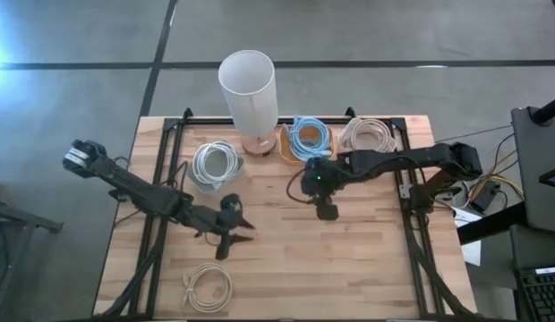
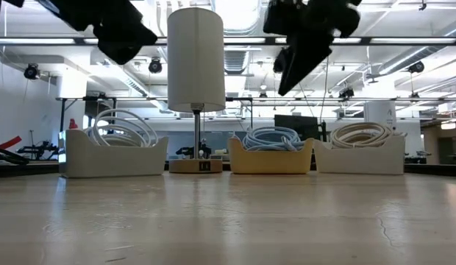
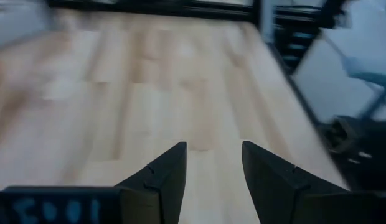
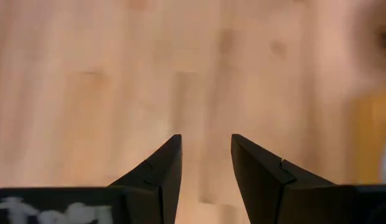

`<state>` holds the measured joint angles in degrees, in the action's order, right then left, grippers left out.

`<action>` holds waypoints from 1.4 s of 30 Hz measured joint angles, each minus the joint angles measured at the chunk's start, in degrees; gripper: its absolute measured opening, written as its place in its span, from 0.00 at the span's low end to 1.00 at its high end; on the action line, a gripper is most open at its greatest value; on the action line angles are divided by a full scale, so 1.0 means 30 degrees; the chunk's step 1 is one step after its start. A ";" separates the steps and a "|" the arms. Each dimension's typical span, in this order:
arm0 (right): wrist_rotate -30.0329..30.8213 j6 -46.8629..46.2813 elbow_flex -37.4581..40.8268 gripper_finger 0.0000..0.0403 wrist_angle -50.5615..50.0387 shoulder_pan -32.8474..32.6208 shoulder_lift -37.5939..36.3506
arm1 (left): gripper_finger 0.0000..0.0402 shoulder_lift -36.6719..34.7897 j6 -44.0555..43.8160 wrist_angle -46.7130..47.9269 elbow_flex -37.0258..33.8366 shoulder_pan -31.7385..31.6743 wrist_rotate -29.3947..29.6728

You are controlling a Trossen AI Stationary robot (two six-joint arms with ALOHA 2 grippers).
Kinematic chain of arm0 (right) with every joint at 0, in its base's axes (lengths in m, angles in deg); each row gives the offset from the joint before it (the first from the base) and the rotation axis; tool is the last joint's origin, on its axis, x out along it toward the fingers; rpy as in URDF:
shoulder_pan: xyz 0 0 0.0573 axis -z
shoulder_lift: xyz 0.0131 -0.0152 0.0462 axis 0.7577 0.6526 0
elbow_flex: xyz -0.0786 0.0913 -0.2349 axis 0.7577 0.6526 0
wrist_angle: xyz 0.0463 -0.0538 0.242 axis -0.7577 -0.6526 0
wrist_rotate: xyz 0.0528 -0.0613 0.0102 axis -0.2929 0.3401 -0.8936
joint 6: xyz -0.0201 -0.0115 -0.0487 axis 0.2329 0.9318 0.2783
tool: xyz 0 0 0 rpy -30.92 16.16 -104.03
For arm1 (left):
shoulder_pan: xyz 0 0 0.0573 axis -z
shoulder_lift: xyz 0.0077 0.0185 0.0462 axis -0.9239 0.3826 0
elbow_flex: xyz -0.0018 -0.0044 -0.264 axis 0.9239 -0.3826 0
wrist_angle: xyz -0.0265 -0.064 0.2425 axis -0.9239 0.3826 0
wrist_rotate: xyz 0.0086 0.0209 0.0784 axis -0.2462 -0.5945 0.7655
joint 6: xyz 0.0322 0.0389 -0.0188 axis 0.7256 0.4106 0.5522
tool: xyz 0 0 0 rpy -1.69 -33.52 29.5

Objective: Sort HDMI cables
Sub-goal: Put the brown HDMI cable into the white bin

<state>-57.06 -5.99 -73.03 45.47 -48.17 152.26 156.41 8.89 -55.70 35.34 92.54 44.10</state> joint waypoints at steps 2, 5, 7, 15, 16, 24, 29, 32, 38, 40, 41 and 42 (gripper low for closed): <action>0.2421 -0.0836 0.0310 0.33 -0.0012 -0.0542 -0.0125 | 0.42 0.0805 -0.0113 -0.0009 0.0462 0.0143 -0.0897; 0.4228 -0.1804 0.0946 0.33 0.0161 -0.1184 -0.0297 | 0.42 0.2142 -0.0237 0.0834 0.1229 0.0430 -0.2055; 0.4206 -0.2285 0.1411 0.33 0.0713 -0.1465 -0.0343 | 0.42 0.2930 -0.0641 0.2178 0.1956 0.0588 -0.2827; 0.4077 -0.2667 0.3220 0.34 0.3254 -0.2386 -0.0250 | 0.42 0.5163 -0.2660 1.0872 0.5513 0.0904 -0.4704; 0.4076 -0.2698 0.3374 0.34 0.3516 -0.2442 -0.0253 | 0.42 0.5365 -0.2893 1.1747 0.5915 0.1046 -0.5080; 0.3649 -0.4095 0.4152 0.33 0.5669 -0.2805 -0.0245 | 0.42 0.6353 -0.6734 1.3386 0.6182 0.3262 -0.7477; 0.3642 -0.4153 0.4360 0.33 0.7564 -0.2991 -0.0044 | 0.42 0.6927 -0.8867 1.3320 0.5293 0.4966 -0.6108; 0.3627 -0.4153 0.4360 0.33 0.8624 -0.3082 -0.0015 | 0.42 0.7335 -0.9554 1.3447 0.4696 0.5432 -0.5172; 0.3600 -0.4160 0.4375 0.33 0.9960 -0.3530 -0.0008 | 0.42 0.7715 -0.9954 1.2680 0.3633 0.5452 -0.4558; 0.3606 -0.4160 0.4375 0.33 1.0462 -0.3728 -0.0008 | 0.41 0.7749 -1.0021 1.2304 0.3274 0.5450 -0.4468; 0.3605 -0.4160 0.4375 0.33 1.0761 -0.3838 -0.0008 | 0.40 0.7743 -1.0017 1.2140 0.3184 0.5442 -0.4426; 0.3634 -0.4160 0.4375 0.33 1.1049 -0.3941 -0.0008 | 0.38 0.7738 -0.9958 1.2071 0.3135 0.5442 -0.4409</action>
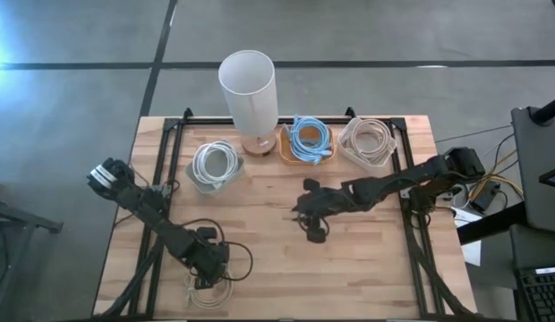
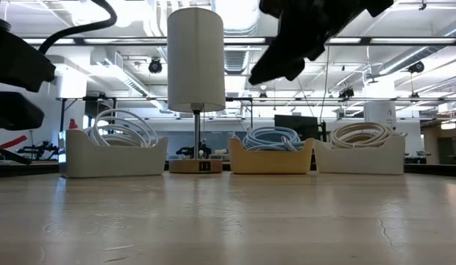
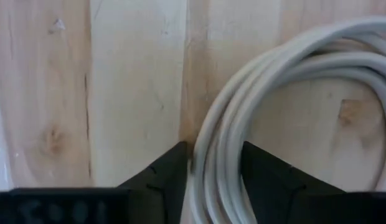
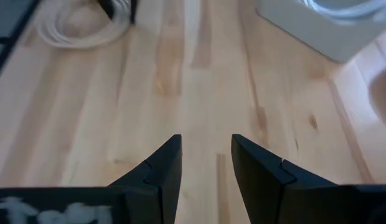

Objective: Sort HDMI cables
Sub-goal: Put the brown HDMI cable into the white bin

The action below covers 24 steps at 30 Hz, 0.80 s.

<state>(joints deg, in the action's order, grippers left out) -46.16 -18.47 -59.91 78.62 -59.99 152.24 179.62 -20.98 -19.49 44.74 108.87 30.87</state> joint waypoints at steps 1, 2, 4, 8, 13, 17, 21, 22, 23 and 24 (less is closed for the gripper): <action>-0.0006 0.0001 0.0007 0.33 0.0279 -0.0111 0.0007 | 0.35 -0.0014 0.0163 -0.0029 -0.0058 -0.0002 0.0042; 0.0007 0.0005 0.0007 0.33 0.0517 -0.0228 0.0007 | 0.32 -0.0019 0.0353 -0.0018 -0.0078 -0.0038 0.0059; 0.0001 0.0003 0.0007 0.33 0.0798 -0.0397 0.0007 | 0.23 -0.0019 0.0743 0.0042 -0.0073 -0.0132 0.0069; 0.0015 -0.0522 0.0007 0.33 0.0985 -0.0602 0.0015 | 0.06 -0.0019 0.1373 -0.0036 0.0042 -0.0541 0.0578; 0.0183 -0.3180 0.0007 0.33 0.1013 -0.0726 0.0015 | 0.09 -0.0169 0.1963 -0.0147 0.0567 -0.1616 0.3027; 0.0197 -0.3789 0.0015 0.33 0.1454 -0.0726 0.0102 | 0.13 -0.0518 0.3668 -0.0257 0.1459 -0.2686 0.5253; 0.0268 -0.4439 0.0029 0.33 0.2405 -0.0718 0.0195 | 0.09 -0.0580 0.5391 -0.0187 0.2437 -0.3802 0.8535; 0.0318 -0.4885 0.0018 0.33 0.2849 -0.0718 0.0289 | 0.08 -0.0594 0.5697 -0.0215 0.2692 -0.4051 0.9522; 0.0321 -0.5325 0.0015 0.33 0.3166 -0.0718 0.0349 | 0.06 -0.0606 0.6002 -0.0240 0.2937 -0.4311 1.0440; 0.0330 -0.5702 0.0017 0.33 0.3309 -0.0718 0.0426 | 0.05 -0.0609 0.6465 -0.0242 0.3169 -0.4553 1.1298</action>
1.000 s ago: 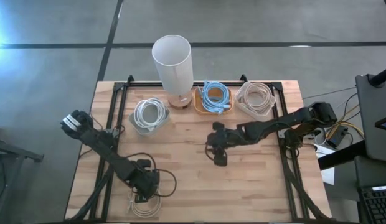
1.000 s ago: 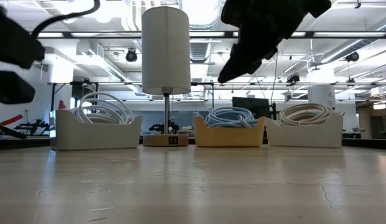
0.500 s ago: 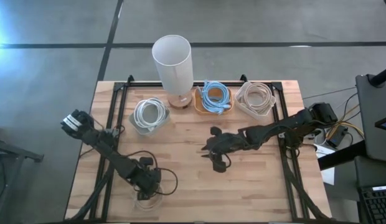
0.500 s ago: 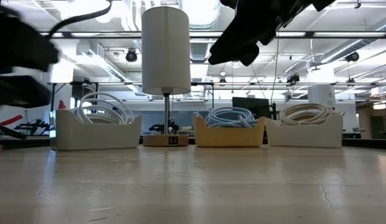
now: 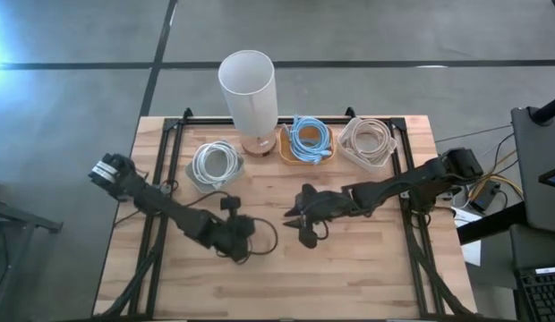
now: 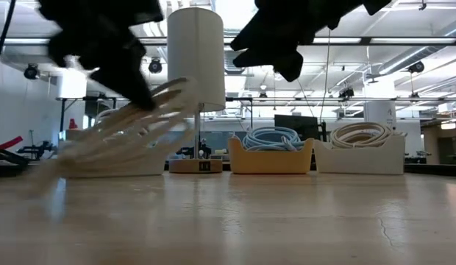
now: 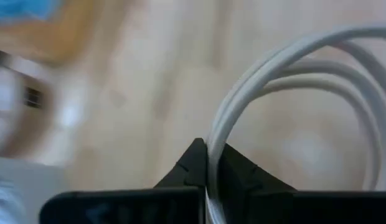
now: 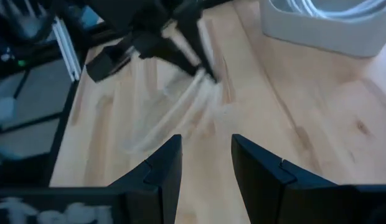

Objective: Sort HDMI cables
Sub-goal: Put the brown HDMI cable into the white bin

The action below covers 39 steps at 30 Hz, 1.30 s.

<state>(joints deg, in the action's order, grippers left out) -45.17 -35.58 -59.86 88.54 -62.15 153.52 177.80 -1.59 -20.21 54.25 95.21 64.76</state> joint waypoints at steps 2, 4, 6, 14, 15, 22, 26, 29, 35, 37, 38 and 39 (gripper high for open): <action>0.0272 -0.0376 0.0004 0.33 0.0614 0.0007 0.0279 | 0.03 -0.0007 0.0836 0.0015 0.0341 -0.0404 0.1578; 0.0863 -0.0403 0.0004 0.33 0.0824 0.0007 0.0515 | 0.03 -0.0007 0.1462 0.0031 0.0668 -0.0682 0.3033; 0.1597 -0.0322 0.0004 0.33 0.1085 0.0007 0.0928 | 0.04 -0.0007 0.1853 -0.0024 0.0997 -0.0889 0.4009; 0.3400 -0.0163 0.0004 0.33 0.1395 0.0051 0.1417 | 0.04 -0.0015 0.2216 -0.0414 0.1219 -0.1527 0.4540; 0.3400 -0.0163 0.0004 0.33 0.1520 0.0044 0.1417 | 0.03 -0.0015 0.2216 -0.0427 0.1183 -0.1593 0.4549; 0.3393 -0.0161 0.0004 0.33 0.1671 0.0058 0.1417 | 0.04 -0.0015 0.2376 -0.0583 0.1086 -0.1712 0.4687; 0.3378 -0.0156 0.0004 0.33 0.1688 0.0029 0.1410 | 0.04 -0.0015 0.2384 -0.0572 0.1089 -0.1712 0.4709; 0.3328 -0.0156 0.0004 0.33 0.1786 0.0072 0.1485 | 0.04 -0.0015 0.2719 -0.0926 0.1086 -0.1707 0.4740; 0.3320 -0.0047 -0.0003 0.31 0.1845 0.0168 0.1908 | 0.04 -0.0015 0.5050 -0.3210 0.1078 -0.1720 0.4715; 0.3320 0.0025 -0.0003 0.28 0.1858 0.0168 0.1935 | 0.04 -0.0015 0.5423 -0.3305 0.1078 -0.1720 0.4738; 0.3320 0.0068 -0.0003 0.26 0.1858 0.0168 0.1935 | 0.04 -0.0015 0.5451 -0.3319 0.1078 -0.1720 0.4740; 0.3320 0.0092 -0.0003 0.23 0.1858 0.0160 0.1935 | 0.04 -0.0015 0.5455 -0.3322 0.1076 -0.1720 0.4738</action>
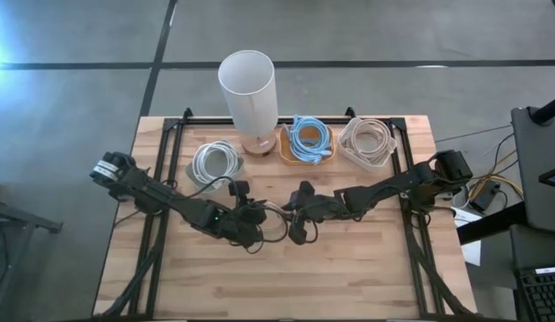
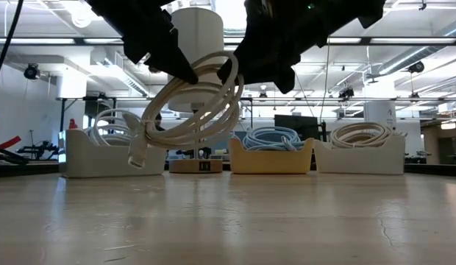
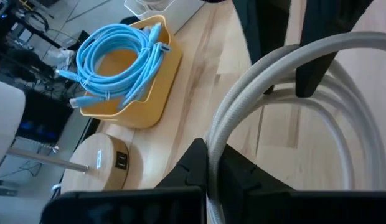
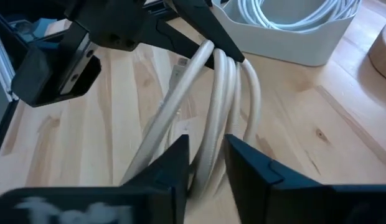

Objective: Sort HDMI cables
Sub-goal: Put the brown HDMI cable into the white bin

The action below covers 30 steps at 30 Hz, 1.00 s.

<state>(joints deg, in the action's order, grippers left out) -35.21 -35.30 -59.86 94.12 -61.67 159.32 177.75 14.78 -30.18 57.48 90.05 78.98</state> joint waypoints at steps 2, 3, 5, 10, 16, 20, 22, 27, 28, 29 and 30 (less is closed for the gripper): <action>-0.0010 0.0177 0.0000 0.17 0.0009 0.0000 0.0000 | 0.04 0.0000 -0.0041 0.0015 -0.0019 0.0000 0.0023; -0.0004 0.0299 0.0000 0.14 0.0016 0.0000 0.0000 | 0.04 0.0000 -0.0041 0.0006 -0.0019 0.0000 0.0086; 0.0030 0.0526 0.0000 0.07 -0.0119 0.0015 0.0000 | 0.04 0.0000 -0.0048 -0.0015 -0.0019 0.0007 0.0102; 0.0073 0.0772 0.0000 0.04 -0.0610 0.0029 -0.0018 | 0.07 0.0000 -0.0087 -0.0062 -0.0019 0.0007 -0.0381; 0.0044 0.0787 0.0000 0.04 -0.1042 0.0000 -0.0109 | 0.12 -0.0007 0.0067 -0.0177 -0.0019 0.0000 -0.1229; 0.0044 0.0787 0.0000 0.04 -0.1049 0.0000 -0.0131 | 0.17 0.0036 0.0188 -0.0154 -0.0019 -0.0003 -0.1242; 0.0044 0.0782 0.0000 0.04 -0.1073 -0.0032 -0.0160 | 0.20 0.0068 0.0192 -0.0131 -0.0019 -0.0036 -0.1282; 0.0022 0.0790 0.0000 0.03 -0.1760 -0.0073 -0.0625 | 0.32 0.0087 0.0199 -0.0116 -0.0019 -0.0130 -0.1254; 0.0022 0.0787 0.0000 0.03 -0.2027 -0.0066 -0.0830 | 0.34 0.0087 0.0207 -0.0135 -0.0019 -0.0131 -0.1207; 0.0020 0.0781 0.0000 0.03 -0.2410 -0.0066 -0.1036 | 0.36 0.0087 0.0207 -0.0153 -0.0019 -0.0131 -0.1109; 0.0038 0.0780 0.0000 0.03 -0.2748 -0.0066 -0.1282 | 0.39 0.0087 0.0211 -0.0130 0.0005 -0.0131 -0.0921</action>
<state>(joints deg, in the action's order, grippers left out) -35.10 -32.96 -59.86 85.87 -61.86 155.47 178.01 15.41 -30.57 57.49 89.65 76.22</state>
